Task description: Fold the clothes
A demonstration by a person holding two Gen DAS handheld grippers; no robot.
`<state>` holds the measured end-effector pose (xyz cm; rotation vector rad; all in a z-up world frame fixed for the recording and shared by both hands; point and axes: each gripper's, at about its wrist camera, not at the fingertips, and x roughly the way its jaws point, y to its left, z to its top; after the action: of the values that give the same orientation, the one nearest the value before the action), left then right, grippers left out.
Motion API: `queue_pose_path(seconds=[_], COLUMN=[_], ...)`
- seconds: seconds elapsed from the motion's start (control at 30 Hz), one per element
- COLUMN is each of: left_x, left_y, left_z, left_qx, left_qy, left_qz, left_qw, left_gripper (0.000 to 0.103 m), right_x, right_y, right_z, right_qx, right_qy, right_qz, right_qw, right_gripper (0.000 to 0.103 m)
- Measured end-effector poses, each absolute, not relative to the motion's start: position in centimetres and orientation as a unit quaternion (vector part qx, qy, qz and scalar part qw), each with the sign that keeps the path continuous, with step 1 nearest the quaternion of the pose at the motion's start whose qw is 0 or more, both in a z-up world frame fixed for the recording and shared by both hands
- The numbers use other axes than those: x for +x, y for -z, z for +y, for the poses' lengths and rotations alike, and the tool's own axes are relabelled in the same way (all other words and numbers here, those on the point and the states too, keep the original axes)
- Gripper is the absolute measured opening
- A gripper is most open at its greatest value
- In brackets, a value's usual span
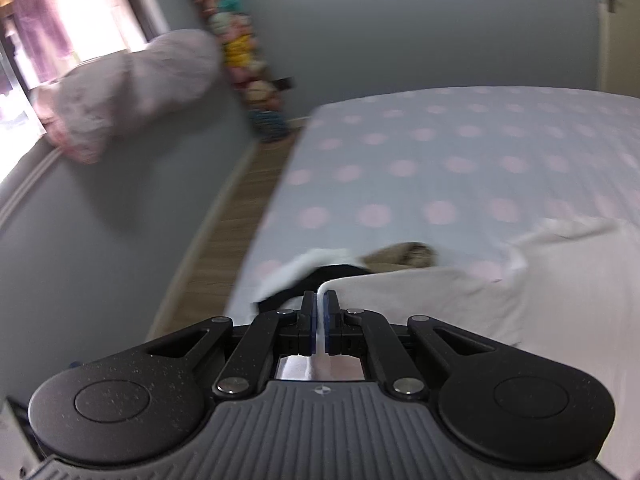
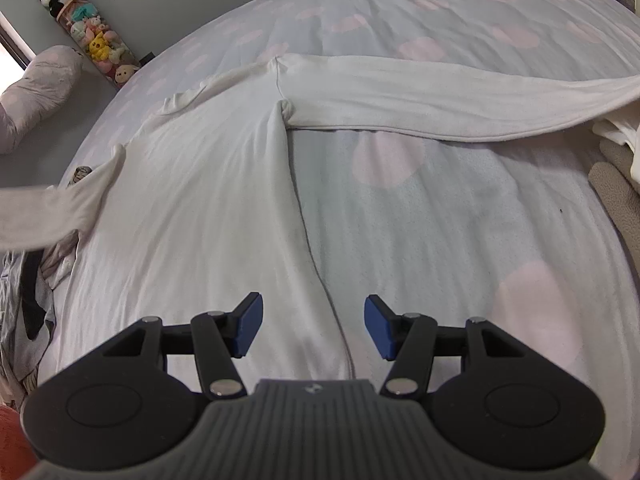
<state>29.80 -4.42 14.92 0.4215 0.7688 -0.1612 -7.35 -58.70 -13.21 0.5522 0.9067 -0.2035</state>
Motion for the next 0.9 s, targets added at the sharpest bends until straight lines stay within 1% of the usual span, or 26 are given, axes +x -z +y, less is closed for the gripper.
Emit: queue_pose_path(seconds=[0.17, 0.27, 0.47, 0.6, 0.77, 0.83, 0.9], left_x=[32.4, 33.3, 33.5, 33.6, 33.6, 33.3, 32.6], left_y=[-13.2, -11.0, -5.0, -0.8, 2.2, 2.5, 2.3], left_z=[-1.1, 2.0, 7.7, 10.0, 10.9, 10.7, 10.1], left_qx=[0.199, 0.178, 0.159, 0.152, 0.135, 0.133, 0.138], left_qy=[0.028, 0.000, -0.035, -0.053, -0.060, -0.050, -0.035], left_qz=[0.382, 0.414, 0.466, 0.478, 0.475, 0.472, 0.465], left_qw=[0.902, 0.893, 0.870, 0.864, 0.867, 0.870, 0.874], left_gripper=[0.002, 0.002, 0.002, 0.002, 0.002, 0.003, 0.011], right_x=[-7.2, -7.1, -6.4, -6.2, -6.2, -6.0, -5.8], right_y=[13.3, 13.4, 13.6, 13.6, 13.6, 13.7, 13.7], right_z=[-58.7, -58.6, -58.5, -58.3, -58.1, -58.0, -58.0], right_qx=[0.261, 0.261, 0.251, 0.244, 0.244, 0.241, 0.238], right_qy=[0.100, 0.104, 0.111, 0.110, 0.113, 0.115, 0.116], right_qz=[0.436, 0.440, 0.453, 0.458, 0.457, 0.461, 0.465], right_qw=[0.855, 0.853, 0.848, 0.847, 0.848, 0.846, 0.845], right_gripper=[0.060, 0.060, 0.060, 0.060, 0.060, 0.060, 0.060])
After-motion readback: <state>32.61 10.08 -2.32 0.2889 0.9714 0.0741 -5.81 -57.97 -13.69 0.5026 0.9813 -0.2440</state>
